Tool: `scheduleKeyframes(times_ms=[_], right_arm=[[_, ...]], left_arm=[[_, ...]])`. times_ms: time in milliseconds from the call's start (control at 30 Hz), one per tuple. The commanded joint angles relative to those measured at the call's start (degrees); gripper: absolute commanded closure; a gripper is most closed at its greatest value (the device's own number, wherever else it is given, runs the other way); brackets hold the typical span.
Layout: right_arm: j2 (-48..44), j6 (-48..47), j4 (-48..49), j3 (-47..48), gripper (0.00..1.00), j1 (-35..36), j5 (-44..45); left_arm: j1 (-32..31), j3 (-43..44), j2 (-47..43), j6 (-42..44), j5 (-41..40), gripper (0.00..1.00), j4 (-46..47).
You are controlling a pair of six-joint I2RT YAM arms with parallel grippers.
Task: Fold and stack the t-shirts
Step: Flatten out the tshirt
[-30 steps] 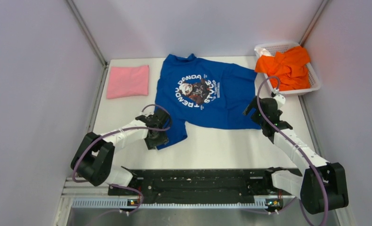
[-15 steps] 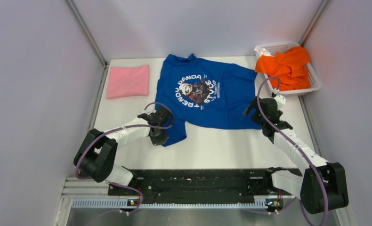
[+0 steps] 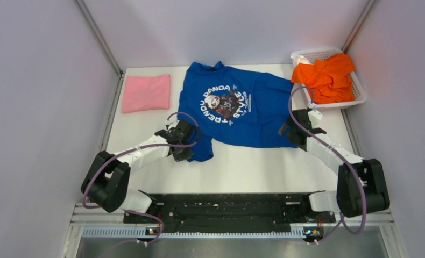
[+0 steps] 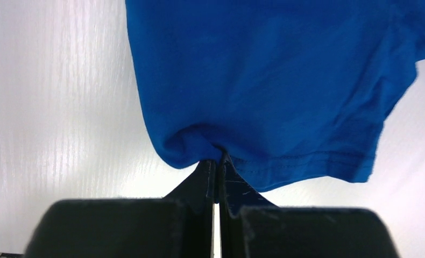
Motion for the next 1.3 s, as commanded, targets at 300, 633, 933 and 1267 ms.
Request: scheduleKeyframes(times_ms=[300, 633, 933, 1267], right_arm=[[6.2, 2.6, -6.5, 4.0, 0.27, -1.1, 1.9], [8.3, 0.5, -4.3, 3.9, 0.38, -2.5, 0.2], [10.4, 1.1, -4.2, 3.6, 0.48, -2.6, -0.9], [12.7, -0.2, -2.5, 4.6, 0.70, -2.6, -2.0]], left_arm=[[0.0, 2.4, -3.9, 5.0, -2.9, 1.00, 3.9], [-0.1, 2.1, -3.5, 5.4, -2.5, 1.00, 4.7], [0.0, 2.6, -3.5, 5.3, -2.8, 1.00, 4.1], [0.0, 3.2, -3.6, 4.9, -4.1, 1.00, 3.6]])
